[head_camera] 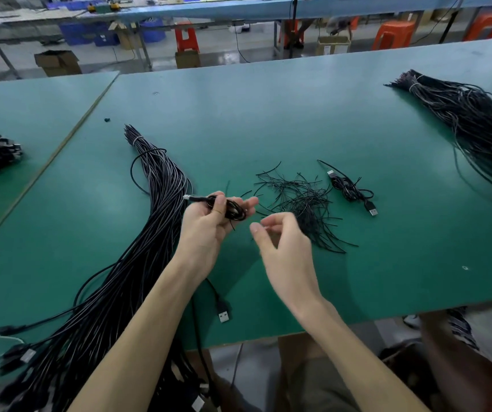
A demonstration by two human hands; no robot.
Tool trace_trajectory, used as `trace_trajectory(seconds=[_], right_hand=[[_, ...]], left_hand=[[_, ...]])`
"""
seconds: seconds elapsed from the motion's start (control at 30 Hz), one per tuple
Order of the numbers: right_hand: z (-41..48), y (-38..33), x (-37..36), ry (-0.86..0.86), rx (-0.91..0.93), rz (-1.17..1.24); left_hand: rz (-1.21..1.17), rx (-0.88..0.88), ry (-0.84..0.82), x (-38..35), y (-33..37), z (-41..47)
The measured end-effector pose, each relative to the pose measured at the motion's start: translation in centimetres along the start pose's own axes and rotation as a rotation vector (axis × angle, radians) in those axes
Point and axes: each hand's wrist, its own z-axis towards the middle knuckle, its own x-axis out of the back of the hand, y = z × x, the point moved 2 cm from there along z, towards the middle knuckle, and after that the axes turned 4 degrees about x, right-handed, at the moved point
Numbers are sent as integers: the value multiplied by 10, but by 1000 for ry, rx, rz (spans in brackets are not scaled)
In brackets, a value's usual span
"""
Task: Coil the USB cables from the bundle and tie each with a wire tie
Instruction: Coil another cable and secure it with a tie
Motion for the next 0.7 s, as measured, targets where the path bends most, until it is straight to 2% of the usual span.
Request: trace_trajectory(seconds=[0.1,0.23,0.3,0.47,0.7], right_hand=[[-7,-3,-18,-130,-76,89],[-2,-13,-30,-170,-133,314],[2,-16,-30,-168,-138,342],[8,-16,-19,-228,-207,475],[11,-8,-1,-301,-278,518]], left_hand=[[-168,48,-29,2,4,-1],[-51,147,-105,-2,8,-11],[-28,161,-140,-5,10,-14],[-104,175,-211,-10,14,-17],[-153,191,-297,-9,12,-16]])
